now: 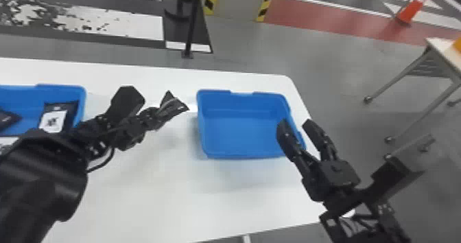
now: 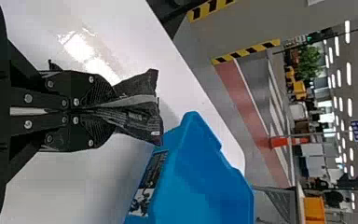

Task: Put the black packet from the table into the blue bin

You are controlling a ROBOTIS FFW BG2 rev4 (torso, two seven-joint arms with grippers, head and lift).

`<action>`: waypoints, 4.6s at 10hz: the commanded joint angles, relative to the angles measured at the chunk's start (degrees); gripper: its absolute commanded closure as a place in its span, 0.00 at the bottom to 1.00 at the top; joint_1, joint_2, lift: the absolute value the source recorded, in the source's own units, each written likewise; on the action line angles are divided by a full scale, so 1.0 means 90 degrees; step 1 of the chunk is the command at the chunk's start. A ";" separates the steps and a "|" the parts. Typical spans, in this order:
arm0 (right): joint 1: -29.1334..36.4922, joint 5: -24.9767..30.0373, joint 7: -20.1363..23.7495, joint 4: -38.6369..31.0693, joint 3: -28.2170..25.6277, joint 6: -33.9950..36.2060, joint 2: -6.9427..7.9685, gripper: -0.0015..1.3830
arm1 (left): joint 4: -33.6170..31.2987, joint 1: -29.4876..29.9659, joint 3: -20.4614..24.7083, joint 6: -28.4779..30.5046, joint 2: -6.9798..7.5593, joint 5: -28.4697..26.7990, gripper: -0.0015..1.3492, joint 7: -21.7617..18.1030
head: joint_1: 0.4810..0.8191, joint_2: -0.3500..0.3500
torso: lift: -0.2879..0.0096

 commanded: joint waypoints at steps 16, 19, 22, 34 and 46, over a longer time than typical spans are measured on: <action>0.0064 -0.0060 -0.0004 -0.0125 0.0002 -0.0014 0.0006 0.37 | -0.3906 0.3095 0.4207 0.0578 0.0282 0.0151 0.14 -0.0659 | 0.63 0.58 | 0.60; 0.0096 -0.0060 -0.0014 -0.0125 0.0002 -0.0014 0.0006 0.37 | -0.4734 0.3907 0.5083 -0.0234 -0.0148 0.1014 0.14 -0.0424 | 0.63 0.62 | 0.60; 0.0127 -0.0073 -0.0014 -0.0141 0.0002 0.0002 0.0006 0.37 | -0.5469 0.4939 0.5223 -0.0875 -0.0392 0.2245 0.14 0.0201 | 0.63 0.71 | 0.60; 0.0267 -0.0124 -0.0014 -0.0203 -0.0011 0.0002 0.0006 0.37 | -0.6312 0.6595 0.4156 -0.2250 -0.0197 0.3959 0.14 0.1949 | 0.63 0.64 | 0.60; 0.0267 -0.0149 -0.0014 -0.0187 -0.0011 0.0002 0.0006 0.37 | -0.6250 0.6595 0.4029 -0.2187 -0.0119 0.4251 0.14 0.1949 | 0.63 0.61 | 0.60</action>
